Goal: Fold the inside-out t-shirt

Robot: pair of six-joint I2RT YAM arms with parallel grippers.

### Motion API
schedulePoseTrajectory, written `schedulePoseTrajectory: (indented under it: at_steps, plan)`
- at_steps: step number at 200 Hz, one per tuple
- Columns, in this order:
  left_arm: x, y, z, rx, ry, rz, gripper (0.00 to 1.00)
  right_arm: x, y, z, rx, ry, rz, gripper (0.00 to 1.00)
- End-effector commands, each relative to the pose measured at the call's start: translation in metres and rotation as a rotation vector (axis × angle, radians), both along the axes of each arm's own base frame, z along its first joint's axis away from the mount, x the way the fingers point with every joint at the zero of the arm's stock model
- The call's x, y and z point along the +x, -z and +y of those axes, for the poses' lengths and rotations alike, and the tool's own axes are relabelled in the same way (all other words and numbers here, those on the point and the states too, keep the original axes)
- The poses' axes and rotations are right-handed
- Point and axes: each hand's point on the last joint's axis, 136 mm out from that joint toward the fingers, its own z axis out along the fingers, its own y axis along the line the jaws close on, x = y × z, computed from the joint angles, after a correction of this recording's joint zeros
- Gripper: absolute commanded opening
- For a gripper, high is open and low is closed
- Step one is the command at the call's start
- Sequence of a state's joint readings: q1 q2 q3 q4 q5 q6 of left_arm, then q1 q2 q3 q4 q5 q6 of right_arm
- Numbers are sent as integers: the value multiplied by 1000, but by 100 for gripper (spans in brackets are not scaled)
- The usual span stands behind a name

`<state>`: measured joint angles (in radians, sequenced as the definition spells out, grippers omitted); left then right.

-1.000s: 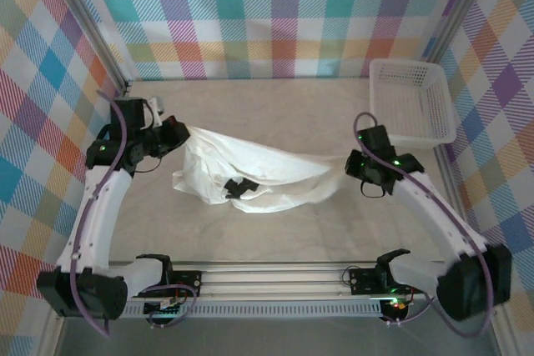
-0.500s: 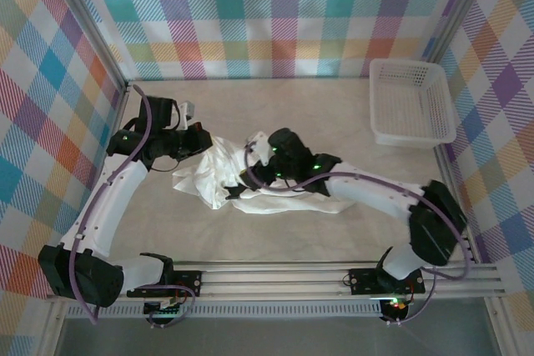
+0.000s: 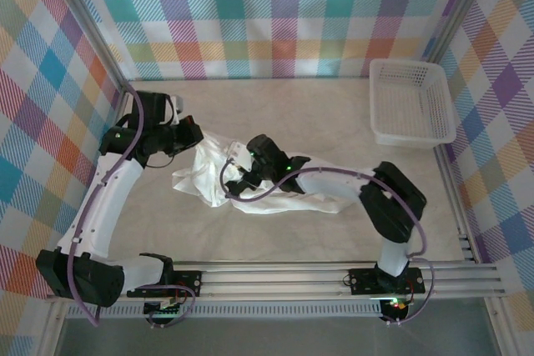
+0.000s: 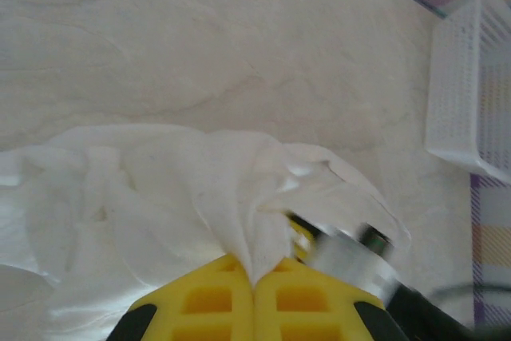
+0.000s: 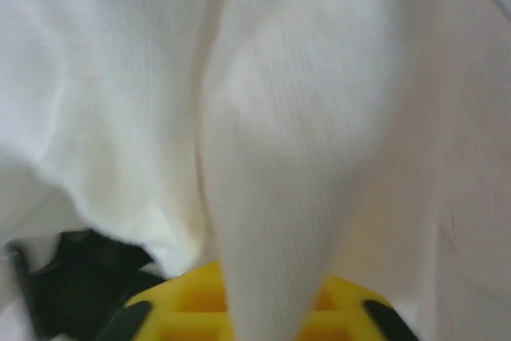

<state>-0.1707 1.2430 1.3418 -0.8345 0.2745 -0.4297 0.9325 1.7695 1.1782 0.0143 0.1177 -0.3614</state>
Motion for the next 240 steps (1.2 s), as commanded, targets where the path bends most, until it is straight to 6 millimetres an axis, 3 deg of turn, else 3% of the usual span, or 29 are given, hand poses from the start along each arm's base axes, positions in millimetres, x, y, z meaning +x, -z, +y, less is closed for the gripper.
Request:
schedulePoseTrajectory:
  at_steps: [1, 13, 35, 45, 54, 72, 88, 101, 114, 133, 157, 196, 214, 224, 240]
  plan:
    - [31, -4, 14, 62, -24, -53, 0, -55, -50, -12, 146, -143, 191, 0]
    - [50, 6, 17, 104, -20, -66, 0, -89, -86, -17, 306, -263, 350, 0]
    - [81, 23, 15, 134, -4, -87, 0, -101, -142, -32, 567, -300, 504, 0]
    - [91, 27, 16, 152, -4, -100, 15, -95, -160, -40, 651, -284, 527, 0]
    - [95, 27, 18, 174, -2, -108, 33, -84, -169, -46, 697, -237, 537, 0]
    - [85, 9, 20, 188, 14, -135, 52, -57, -174, -57, 730, -101, 559, 0]
    - [59, -14, 9, 134, 75, -189, 59, -44, -174, -62, 746, -57, 597, 0]
    - [31, -22, -13, 66, 168, -235, 63, -41, -170, -62, 742, -55, 614, 0]
    - [3, -22, -42, 10, 280, -268, 62, -38, -165, -61, 736, -48, 629, 0]
    - [-35, -10, -84, 11, 452, -302, 53, -35, -160, -58, 733, -48, 659, 0]
    - [-56, 15, -112, 8, 554, -339, 49, -34, -161, -55, 730, -51, 680, 0]
    - [-60, 67, -138, 47, 679, -284, 51, -32, -160, -52, 739, -43, 718, 0]
    - [-42, 88, -136, 86, 613, -275, 51, -32, -160, -51, 737, -45, 731, 0]
    - [-34, 92, -135, 105, 586, -277, 44, -31, -159, -51, 731, -39, 738, 0]
    - [-24, 82, -134, 91, 531, -303, 22, -30, -153, -51, 713, -17, 748, 0]
